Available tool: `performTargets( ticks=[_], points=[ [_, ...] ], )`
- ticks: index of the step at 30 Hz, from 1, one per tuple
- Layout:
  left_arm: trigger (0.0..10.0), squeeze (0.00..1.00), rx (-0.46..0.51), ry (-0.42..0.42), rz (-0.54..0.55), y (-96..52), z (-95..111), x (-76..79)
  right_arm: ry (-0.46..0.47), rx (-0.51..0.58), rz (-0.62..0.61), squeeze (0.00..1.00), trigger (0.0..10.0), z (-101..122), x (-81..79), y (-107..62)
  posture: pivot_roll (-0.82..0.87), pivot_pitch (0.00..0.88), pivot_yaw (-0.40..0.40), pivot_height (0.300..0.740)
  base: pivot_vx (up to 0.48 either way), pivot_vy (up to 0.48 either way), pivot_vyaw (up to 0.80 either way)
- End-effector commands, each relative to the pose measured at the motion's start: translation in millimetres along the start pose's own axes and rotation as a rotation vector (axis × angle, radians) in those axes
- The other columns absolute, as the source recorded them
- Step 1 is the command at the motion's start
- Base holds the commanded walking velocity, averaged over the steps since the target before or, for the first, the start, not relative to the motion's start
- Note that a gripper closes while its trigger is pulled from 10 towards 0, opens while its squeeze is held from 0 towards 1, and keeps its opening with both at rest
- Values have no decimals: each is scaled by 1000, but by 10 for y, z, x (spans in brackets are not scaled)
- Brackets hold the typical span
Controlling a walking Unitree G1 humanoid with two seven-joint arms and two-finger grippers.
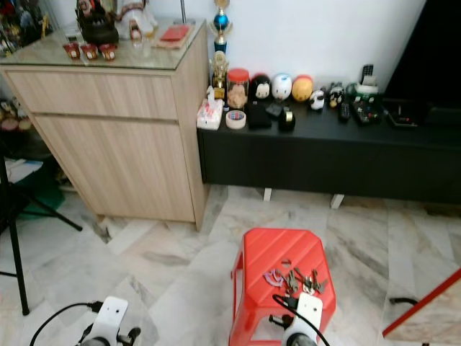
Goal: Hang keys on a hook
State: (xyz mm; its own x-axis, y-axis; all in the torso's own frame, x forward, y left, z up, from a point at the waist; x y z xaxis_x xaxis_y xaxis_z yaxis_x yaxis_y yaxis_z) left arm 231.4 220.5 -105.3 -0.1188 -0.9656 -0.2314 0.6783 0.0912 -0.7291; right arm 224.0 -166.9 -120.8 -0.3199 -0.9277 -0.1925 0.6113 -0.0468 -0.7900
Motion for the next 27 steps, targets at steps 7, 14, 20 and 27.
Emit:
performTargets(
  ticks=[7, 14, 20, 27],
  points=[
    [10000, 0, 275, -130, 78, 8, 632, -224, -28, 101, 0, 0, 10000, 144, 20, -11, 112, 17, -58, 723, 0, 0, 0],
    [10000, 0, 598, -162, 30, -167, 1262, -178, -84, 451, 65, 0, 10000, 912, -193, -100, 99, 21, -70, 723, 0, 0, 0],
    [10000, 0, 705, -189, 25, -331, 1303, -161, -90, 714, 141, 0, 10000, 1457, -406, -335, 81, 30, -77, 723, 0, 0, 0],
    [10000, 0, 826, -186, 28, -590, 1425, -181, -165, 804, 221, 0, 10000, 1408, -517, -558, 84, 39, -84, 723, 0, 0, 0]
  ],
)
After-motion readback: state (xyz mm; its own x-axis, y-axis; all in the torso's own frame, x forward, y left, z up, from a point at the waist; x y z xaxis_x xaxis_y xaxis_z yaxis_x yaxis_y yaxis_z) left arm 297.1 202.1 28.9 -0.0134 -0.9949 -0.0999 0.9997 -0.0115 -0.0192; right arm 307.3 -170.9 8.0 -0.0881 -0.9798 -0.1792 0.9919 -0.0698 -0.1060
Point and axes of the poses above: a point about 5 cm out from each wrist's last joint towards the gripper, its own y axis pointing out of the wrist towards the gripper, its own z axis along the axis of the wrist's last joint, x = y × z, the point moved 5 cm from there along y, pointing out of the wrist towards the gripper, and after that the axes turned 1 degree about y, right-handed, at the moved point
